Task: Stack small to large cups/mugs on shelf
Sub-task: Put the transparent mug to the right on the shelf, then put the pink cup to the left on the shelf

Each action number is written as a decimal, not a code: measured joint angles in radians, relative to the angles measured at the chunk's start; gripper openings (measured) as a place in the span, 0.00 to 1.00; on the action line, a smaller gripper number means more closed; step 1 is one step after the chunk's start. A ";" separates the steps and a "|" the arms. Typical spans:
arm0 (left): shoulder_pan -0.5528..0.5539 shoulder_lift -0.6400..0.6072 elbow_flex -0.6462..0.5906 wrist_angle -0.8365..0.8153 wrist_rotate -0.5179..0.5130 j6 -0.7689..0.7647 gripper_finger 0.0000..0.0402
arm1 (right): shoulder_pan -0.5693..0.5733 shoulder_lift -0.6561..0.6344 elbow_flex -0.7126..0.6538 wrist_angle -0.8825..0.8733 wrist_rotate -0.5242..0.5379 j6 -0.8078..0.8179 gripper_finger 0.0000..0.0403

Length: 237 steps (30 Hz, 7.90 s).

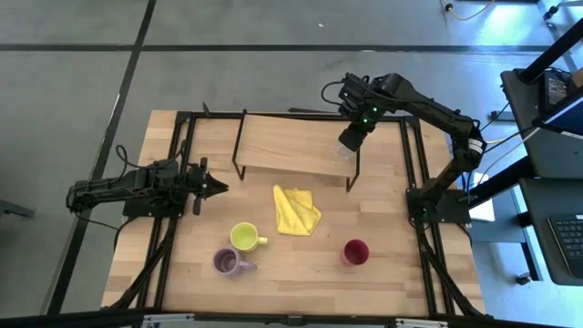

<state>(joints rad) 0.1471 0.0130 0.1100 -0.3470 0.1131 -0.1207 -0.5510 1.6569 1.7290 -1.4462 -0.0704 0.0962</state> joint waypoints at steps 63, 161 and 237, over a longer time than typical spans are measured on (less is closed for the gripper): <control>0.000 0.000 0.000 0.000 0.000 0.000 0.10 | 0.914 -0.093 0.008 -0.072 0.137 0.983 0.39; 0.000 0.000 -0.001 0.067 0.000 -0.003 0.10 | 1.040 -0.058 -0.393 0.226 0.051 0.922 0.54; 0.031 1.060 1.312 -0.688 -0.234 -0.085 0.01 | 0.363 0.439 0.622 0.207 0.238 0.307 0.02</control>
<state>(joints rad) 0.1782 1.0727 1.4221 -1.0351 -0.1210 -0.2061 -0.1884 2.0958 2.3507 -1.2394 0.1675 0.4035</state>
